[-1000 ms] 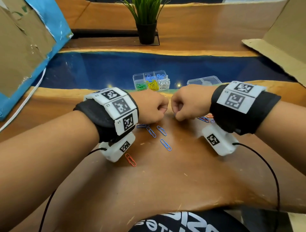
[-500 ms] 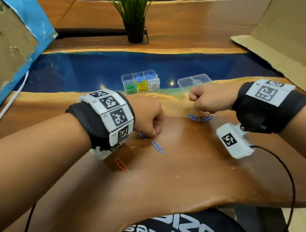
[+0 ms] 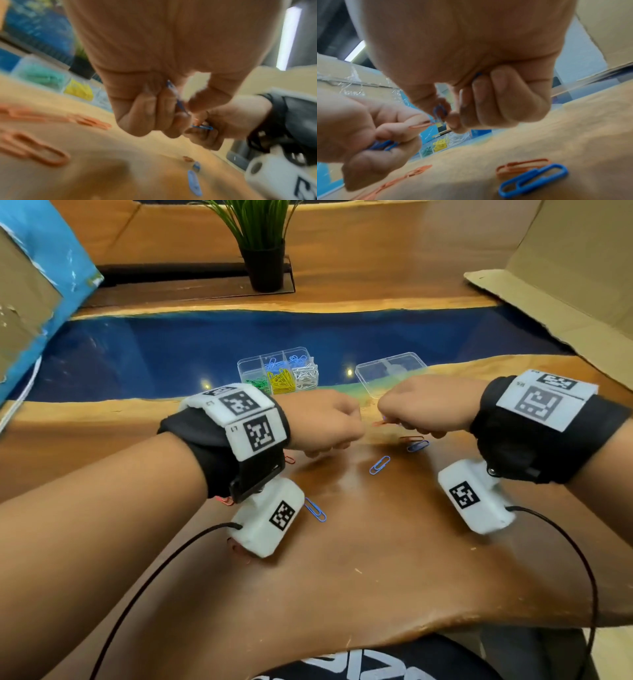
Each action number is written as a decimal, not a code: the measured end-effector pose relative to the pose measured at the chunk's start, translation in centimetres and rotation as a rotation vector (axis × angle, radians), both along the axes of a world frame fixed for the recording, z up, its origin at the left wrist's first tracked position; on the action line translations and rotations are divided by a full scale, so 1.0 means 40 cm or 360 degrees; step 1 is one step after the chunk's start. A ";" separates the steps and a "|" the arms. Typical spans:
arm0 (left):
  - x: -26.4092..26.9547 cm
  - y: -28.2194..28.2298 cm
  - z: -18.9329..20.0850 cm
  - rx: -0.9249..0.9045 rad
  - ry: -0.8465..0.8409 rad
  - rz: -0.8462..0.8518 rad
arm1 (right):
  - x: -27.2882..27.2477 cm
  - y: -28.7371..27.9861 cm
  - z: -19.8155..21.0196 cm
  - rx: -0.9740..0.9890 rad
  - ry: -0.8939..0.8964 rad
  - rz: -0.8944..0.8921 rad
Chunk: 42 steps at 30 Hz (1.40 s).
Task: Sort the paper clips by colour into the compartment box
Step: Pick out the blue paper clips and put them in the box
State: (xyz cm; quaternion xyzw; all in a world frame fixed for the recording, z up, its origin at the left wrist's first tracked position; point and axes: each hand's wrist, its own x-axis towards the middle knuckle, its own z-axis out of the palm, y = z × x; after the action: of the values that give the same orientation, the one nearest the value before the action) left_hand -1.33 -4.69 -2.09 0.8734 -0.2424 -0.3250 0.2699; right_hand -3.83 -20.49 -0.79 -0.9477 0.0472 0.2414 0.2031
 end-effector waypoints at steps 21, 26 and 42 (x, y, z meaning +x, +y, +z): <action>-0.011 -0.108 -0.023 0.0509 -0.0773 -0.0370 | -0.023 -0.109 -0.046 0.0521 0.0004 -0.0422; -0.009 -0.095 -0.023 0.0569 -0.0718 -0.0347 | -0.034 -0.134 -0.051 0.0880 0.0061 -0.0601; 0.018 -0.063 -0.012 0.0279 -0.0076 0.0089 | -0.064 -0.110 -0.044 -0.0105 -0.0084 0.0183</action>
State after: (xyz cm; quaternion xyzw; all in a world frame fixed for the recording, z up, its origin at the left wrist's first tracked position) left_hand -0.62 -7.22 -2.56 0.9075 -0.1950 -0.3165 0.1956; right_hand -6.39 -24.88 -2.54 -0.9611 -0.0048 0.2260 0.1588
